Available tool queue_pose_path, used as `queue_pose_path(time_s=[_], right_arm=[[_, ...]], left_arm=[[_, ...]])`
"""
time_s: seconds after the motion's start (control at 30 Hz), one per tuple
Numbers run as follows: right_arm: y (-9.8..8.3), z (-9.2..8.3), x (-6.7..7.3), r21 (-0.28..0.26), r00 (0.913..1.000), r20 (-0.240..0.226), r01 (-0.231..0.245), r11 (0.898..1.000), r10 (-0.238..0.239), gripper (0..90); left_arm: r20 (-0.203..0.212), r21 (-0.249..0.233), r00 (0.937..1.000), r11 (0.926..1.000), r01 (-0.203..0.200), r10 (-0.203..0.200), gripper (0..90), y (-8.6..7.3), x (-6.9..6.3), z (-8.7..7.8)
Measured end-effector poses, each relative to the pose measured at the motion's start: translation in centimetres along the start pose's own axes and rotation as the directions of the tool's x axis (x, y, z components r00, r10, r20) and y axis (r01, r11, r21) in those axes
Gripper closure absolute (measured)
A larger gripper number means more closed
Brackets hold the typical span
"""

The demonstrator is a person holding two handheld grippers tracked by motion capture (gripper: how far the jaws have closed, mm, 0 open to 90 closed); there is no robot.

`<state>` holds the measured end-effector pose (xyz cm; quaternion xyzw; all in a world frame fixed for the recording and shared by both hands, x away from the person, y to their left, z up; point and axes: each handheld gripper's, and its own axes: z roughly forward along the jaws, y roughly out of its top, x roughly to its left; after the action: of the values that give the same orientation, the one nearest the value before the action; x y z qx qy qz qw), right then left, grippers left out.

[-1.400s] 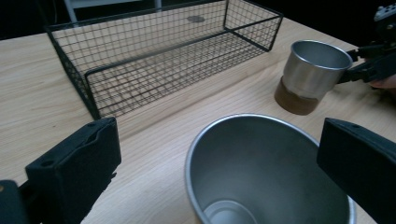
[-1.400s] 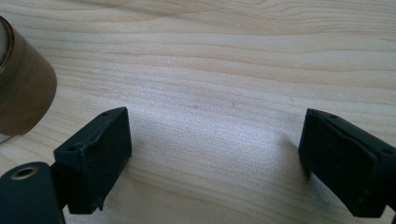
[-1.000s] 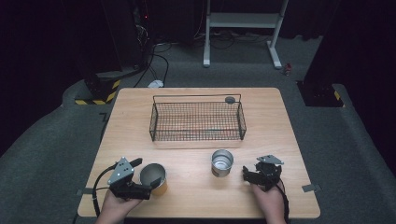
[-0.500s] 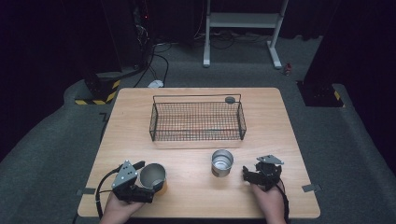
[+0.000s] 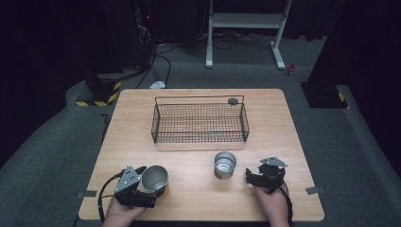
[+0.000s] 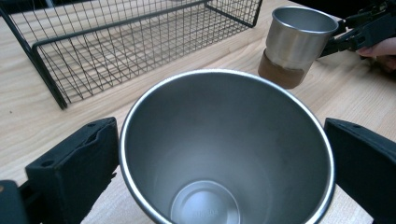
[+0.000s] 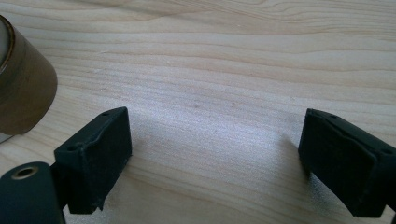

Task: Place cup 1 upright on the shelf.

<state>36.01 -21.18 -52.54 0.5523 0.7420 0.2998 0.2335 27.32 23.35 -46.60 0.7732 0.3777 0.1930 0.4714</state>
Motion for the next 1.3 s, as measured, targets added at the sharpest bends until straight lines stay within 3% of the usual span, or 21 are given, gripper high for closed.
queue_pose_path(time_s=[0.37, 0.47, 0.83, 1.1, 1.3], right_arm=[[0.0, 0.0, 0.0, 0.000, 1.0000, 0.000, 0.000, 1.000, 0.000, 9.4], [0.0, 0.0, 0.0, 0.000, 1.0000, 0.000, 0.000, 1.000, 0.000, 9.4], [0.0, 0.0, 0.0, 0.000, 1.0000, 0.000, 0.000, 1.000, 0.000, 9.4], [0.0, 0.0, 0.0, 0.000, 1.0000, 0.000, 0.000, 1.000, 0.000, 9.4], [0.0, 0.0, 0.0, 0.000, 1.0000, 0.000, 0.000, 1.000, 0.000, 9.4]], left_arm=[[0.013, 0.016, 0.9999, 0.9998, -0.009, 0.008, 0.1, -0.5, 0.0, 0.5], [0.007, 0.042, 0.9997, 0.9988, -0.024, 0.024, 0.2, -0.8, 0.0, 0.7], [0.029, 0.039, 0.9996, 0.9992, -0.006, 0.005, 0.5, -1.3, 0.0, 0.8], [0.016, 0.040, 0.9995, 0.9989, -0.026, 0.026, 0.6, -1.3, 0.1, 0.9], [0.014, 0.032, 0.9998, 0.9994, -0.012, 0.012, 3.4, -1.3, 0.3, 1.3]])
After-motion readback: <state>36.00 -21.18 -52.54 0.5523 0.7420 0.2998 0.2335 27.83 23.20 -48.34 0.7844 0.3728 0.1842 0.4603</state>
